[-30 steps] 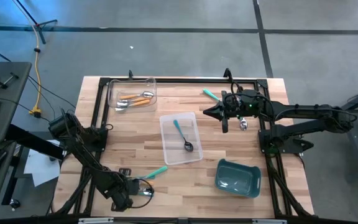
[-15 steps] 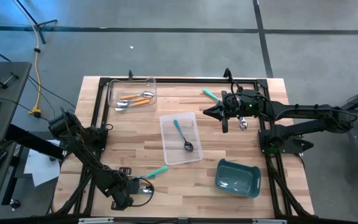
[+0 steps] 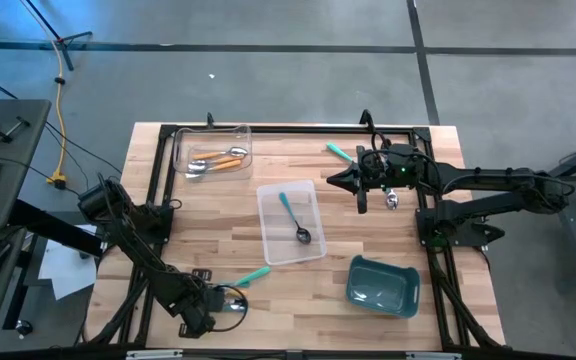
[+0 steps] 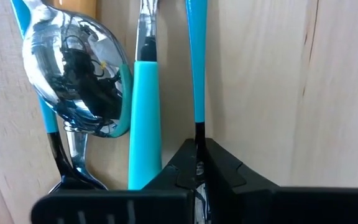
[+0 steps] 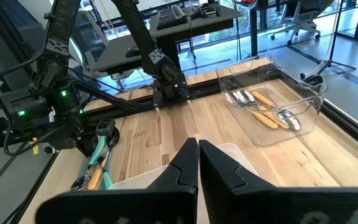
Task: Sort silverware by color (type)
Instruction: Put the blue spoon into the white transparent bin
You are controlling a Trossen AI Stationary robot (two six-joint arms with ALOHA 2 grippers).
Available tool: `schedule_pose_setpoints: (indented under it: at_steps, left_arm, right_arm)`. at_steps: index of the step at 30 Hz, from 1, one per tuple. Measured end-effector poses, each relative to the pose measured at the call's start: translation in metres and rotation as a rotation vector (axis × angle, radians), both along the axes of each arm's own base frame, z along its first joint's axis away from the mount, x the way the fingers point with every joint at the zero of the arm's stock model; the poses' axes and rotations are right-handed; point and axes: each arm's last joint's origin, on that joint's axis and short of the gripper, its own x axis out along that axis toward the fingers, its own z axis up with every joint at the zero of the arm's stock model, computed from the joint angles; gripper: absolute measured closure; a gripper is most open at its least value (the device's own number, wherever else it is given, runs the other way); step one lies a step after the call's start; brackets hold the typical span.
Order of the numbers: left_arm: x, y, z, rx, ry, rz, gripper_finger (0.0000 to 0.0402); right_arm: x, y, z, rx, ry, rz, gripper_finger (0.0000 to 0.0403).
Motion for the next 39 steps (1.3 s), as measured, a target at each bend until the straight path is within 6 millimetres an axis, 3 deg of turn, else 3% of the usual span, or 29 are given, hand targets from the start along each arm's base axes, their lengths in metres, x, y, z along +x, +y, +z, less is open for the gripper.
schedule_pose_setpoints:
  at_steps: [11, 24, 32, 39]
  left_arm:
    - [-0.001, -0.003, 0.005, -0.074, 0.027, -0.059, 0.0401]
    - [-0.008, 0.013, 0.047, -0.126, -0.06, -0.104, 0.0401]
    - [-0.012, 0.064, 0.098, -0.138, -0.137, -0.068, 0.0401]
    - [-0.016, 0.129, 0.149, -0.07, -0.482, 0.179, 0.0401]
  right_arm:
    - [0.0, 0.0, 0.0, 0.0, 0.0, 0.0, 0.0403]
    - [0.0, 0.0, 0.0, -0.007, 0.0, 0.001, 0.0403]
    - [0.0, 0.0, 0.0, -0.005, 0.0, 0.001, 0.0403]
    - [0.0, 0.0, 0.0, 0.001, 0.0, -0.001, 0.0403]
